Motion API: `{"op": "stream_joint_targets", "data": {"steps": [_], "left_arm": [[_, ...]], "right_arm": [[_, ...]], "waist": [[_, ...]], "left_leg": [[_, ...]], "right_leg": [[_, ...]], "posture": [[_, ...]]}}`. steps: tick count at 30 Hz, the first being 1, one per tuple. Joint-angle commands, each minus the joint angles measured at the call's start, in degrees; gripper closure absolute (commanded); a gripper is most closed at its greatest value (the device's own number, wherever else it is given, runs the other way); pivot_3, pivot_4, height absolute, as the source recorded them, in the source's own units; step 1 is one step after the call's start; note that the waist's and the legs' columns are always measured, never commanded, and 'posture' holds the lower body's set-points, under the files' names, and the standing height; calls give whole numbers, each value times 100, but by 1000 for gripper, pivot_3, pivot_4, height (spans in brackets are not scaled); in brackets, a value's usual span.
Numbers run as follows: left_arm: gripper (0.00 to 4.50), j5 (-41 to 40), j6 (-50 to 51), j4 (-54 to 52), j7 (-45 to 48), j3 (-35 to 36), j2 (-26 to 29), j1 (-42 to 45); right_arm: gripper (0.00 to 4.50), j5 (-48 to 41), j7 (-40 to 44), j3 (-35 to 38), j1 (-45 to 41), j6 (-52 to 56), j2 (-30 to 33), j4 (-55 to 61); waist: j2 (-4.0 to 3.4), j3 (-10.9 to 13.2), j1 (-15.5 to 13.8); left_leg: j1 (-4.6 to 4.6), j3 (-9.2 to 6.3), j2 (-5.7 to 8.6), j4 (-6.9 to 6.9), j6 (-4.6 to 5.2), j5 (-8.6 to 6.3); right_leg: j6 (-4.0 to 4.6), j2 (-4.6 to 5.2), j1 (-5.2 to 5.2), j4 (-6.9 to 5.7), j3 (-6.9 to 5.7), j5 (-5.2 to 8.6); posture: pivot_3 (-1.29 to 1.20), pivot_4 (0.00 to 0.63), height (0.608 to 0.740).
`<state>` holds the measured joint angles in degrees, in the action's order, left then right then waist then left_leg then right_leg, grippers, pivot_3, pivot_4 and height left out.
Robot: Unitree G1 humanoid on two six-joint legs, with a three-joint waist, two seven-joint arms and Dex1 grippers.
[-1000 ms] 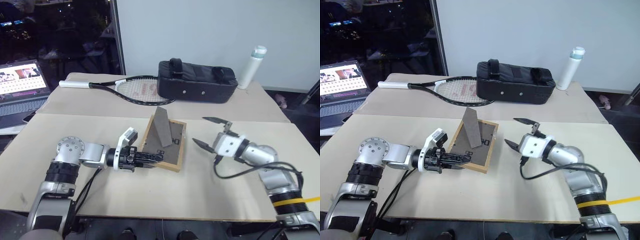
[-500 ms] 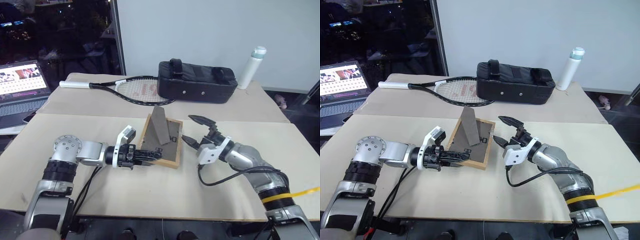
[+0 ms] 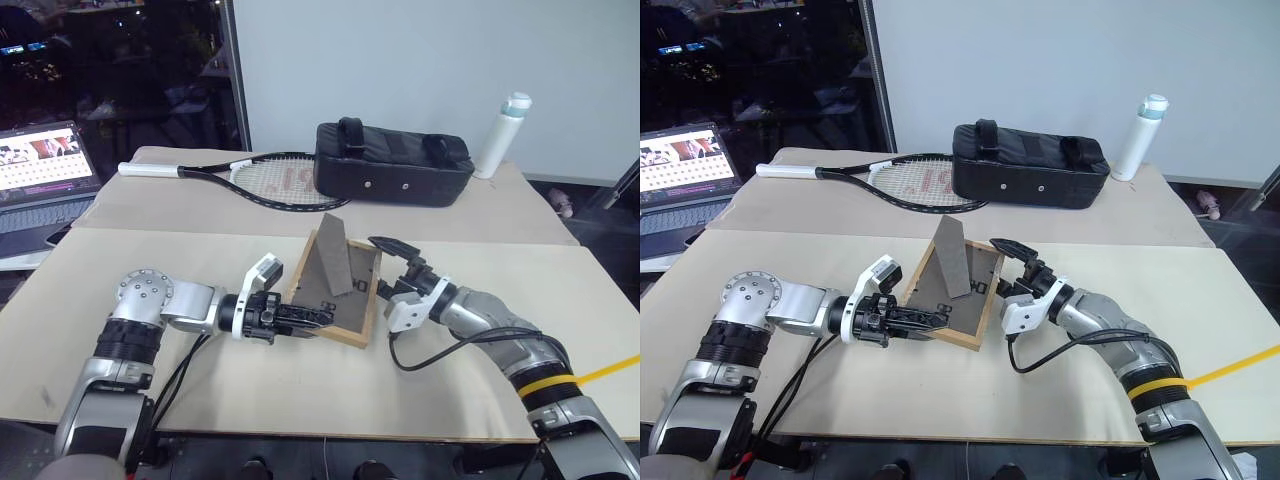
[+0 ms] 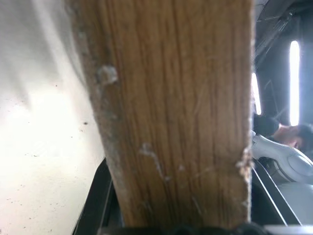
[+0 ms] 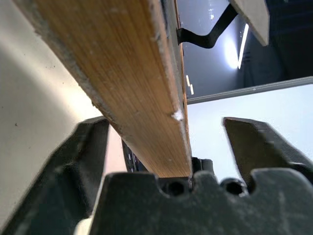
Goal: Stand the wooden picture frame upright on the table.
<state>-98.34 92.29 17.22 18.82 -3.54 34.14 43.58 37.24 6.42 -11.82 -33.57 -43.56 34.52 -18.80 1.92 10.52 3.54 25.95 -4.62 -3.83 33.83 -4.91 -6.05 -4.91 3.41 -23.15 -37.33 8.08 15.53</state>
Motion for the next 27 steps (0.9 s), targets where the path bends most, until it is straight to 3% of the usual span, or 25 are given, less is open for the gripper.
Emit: {"op": "stream_joint_targets", "data": {"steps": [1, 3, 5, 9, 10, 13, 17, 21, 27], "left_arm": [[3160, -289, -14, -382, 88, 37, 49, -57], [2172, -221, -32, -393, 96, 51, 98, -55], [1536, -187, -43, -377, 165, 130, 220, -49], [161, -139, -129, -38, 262, 432, 646, -12], [0, -60, -178, -26, 281, 501, 704, -20], [0, 811, -1168, -817, 691, 1167, 897, -350], [0, 2244, -2794, -2292, 2375, 1775, 1489, -1077], [0, 2854, -3262, -2511, 2784, 1738, 1572, -1387], [0, 3243, -3494, -2780, 2812, 1731, 1319, -1701]], "right_arm": [[2084, -243, -67, 104, -97, -55, 22, 192], [2721, -284, -55, 113, -78, -54, 44, 197], [3119, -325, -41, 128, -67, -55, 76, 212], [3196, -459, 21, 185, -23, -34, 142, 297], [3197, -492, 31, 186, -19, -28, 150, 300], [3198, -788, 212, 182, -31, 56, 142, 178], [3200, -2210, 1351, 182, -159, 614, -86, -214], [3209, -4266, 3238, 262, -297, 2429, -625, -194], [3213, -5495, 4500, 421, -568, 4801, -997, -158]], "waist": [[0, 0, 5], [1, 1, 11], [1, 1, 13], [1, 1, 63], [1, 1, 70], [2, 1, 49], [5, 4, 82], [2, 6, 47], [1, 8, 24]], "left_leg": [[0, 0, 0, 0, 0, 0], [-6, 0, 0, 3, 0, 0], [-11, -1, 1, 5, -1, 2], [-19, -1, 3, 4, -1, 7], [-24, -1, 2, 2, -1, 7], [-29, -1, 3, 1, -1, 7], [-29, 3, -1, -12, -5, 9], [-47, 3, -2, -12, -8, 10], [-54, 2, -4, -5, -7, 10]], "right_leg": [[0, 0, 0, -1, 0, 0], [1, 0, 0, -14, 0, 0], [3, -1, 0, -25, 0, 2], [-2, -1, 1, -35, 4, 7], [-4, -2, 1, -38, 4, 10], [-8, -1, 4, -43, 4, 18], [14, -1, 2, -37, 5, 8], [16, -1, 26, -35, 4, 9], [-20, -2, 40, -31, 0, 31]], "posture": [[0, 150, 720], [0, 150, 720], [0, 150, 720], [0, 150, 720], [0, 150, 720], [0, 150, 720], [0, 150, 720], [0, 150, 720], [0, 150, 720]]}}
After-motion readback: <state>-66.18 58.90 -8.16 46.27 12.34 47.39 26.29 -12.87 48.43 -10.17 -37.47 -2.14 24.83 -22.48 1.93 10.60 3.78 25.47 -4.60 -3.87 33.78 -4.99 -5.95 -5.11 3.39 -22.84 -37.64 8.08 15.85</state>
